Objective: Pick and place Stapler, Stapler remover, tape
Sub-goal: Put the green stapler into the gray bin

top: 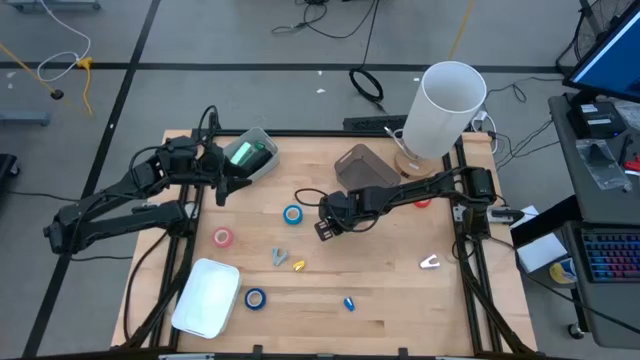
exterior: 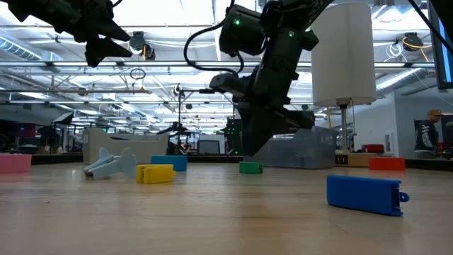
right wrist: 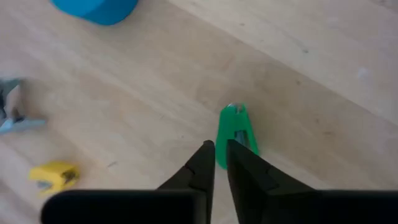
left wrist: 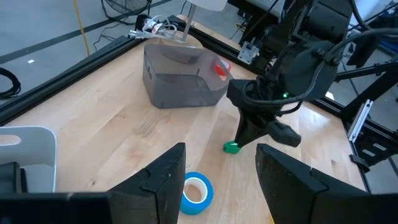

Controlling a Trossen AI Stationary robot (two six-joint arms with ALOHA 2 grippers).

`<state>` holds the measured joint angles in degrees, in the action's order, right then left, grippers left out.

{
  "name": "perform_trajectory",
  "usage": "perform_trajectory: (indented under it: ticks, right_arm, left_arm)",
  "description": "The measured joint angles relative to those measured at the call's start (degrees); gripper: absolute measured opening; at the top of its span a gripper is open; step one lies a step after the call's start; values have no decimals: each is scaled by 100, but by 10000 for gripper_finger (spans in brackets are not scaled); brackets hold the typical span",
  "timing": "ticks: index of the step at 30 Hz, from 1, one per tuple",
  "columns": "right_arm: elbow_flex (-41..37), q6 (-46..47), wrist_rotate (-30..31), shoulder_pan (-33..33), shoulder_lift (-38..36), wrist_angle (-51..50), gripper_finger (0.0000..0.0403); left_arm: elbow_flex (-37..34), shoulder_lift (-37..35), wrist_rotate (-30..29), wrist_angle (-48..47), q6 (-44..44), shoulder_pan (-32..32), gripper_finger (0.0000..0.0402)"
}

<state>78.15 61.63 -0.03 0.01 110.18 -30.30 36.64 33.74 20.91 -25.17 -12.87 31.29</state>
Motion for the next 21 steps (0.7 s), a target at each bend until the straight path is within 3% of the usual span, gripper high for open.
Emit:
perform_trajectory:
  ticks: [14, 21]
  right_arm:
    - [7, -426, -466, -7, -15, 13, 161]
    - [11, -385, -466, -68, -17, -7, 187]
  left_arm:
    - [0, 0, 1, 17, 40, 0, 196]
    - [0, 0, -1, 17, 51, 2, 195]
